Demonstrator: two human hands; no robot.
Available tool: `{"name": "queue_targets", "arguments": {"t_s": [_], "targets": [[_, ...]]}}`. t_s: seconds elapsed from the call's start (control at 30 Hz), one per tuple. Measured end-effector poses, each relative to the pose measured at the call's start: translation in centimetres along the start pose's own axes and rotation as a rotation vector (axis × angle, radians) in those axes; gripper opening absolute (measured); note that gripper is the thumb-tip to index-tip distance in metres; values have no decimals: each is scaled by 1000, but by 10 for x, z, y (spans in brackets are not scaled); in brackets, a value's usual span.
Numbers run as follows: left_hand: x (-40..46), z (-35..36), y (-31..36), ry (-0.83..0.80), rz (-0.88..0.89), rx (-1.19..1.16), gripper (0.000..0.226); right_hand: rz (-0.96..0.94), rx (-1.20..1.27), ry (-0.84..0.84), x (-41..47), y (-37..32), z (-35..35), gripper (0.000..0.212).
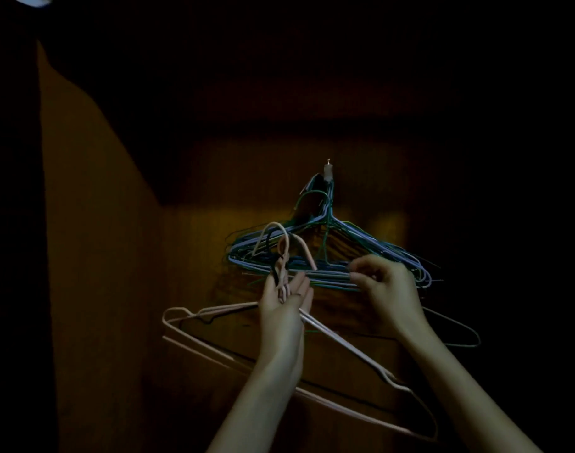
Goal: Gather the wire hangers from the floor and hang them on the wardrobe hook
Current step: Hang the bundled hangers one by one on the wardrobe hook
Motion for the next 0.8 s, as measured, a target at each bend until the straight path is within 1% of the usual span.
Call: {"name": "queue_targets", "arguments": {"t_s": [0.13, 0.23, 0.33, 0.43, 0.6, 0.73, 0.8], "targets": [[0, -5, -1, 5, -5, -1, 63, -61, -23, 104, 13, -9, -7, 16], [6, -4, 5, 34, -14, -7, 64, -65, -74, 197, 26, -17, -14, 20], [11, -4, 14, 60, -4, -45, 64, -67, -132, 231, 41, -20, -13, 22], [12, -4, 18, 62, 1, -79, 64, -27, -183, 219, 54, -13, -6, 20], [23, -7, 25, 54, 15, -107, 62, 40, -241, 158, 82, -1, 6, 10], [31, -9, 29, 31, 34, -112, 60, 104, -301, 81, 101, 8, 16, 11], [35, -10, 31, 11, 42, -111, 58, 166, -292, 46, 106, 13, 19, 9]]}}
Point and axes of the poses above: each hand's wrist, its own x-axis towards the middle knuckle, its own z-axis out of the palm, y = z × x, the point moved 1 cm from there along x, towards the middle knuckle, and after that the axes turned 4 degrees about x, right-handed, at the moved point
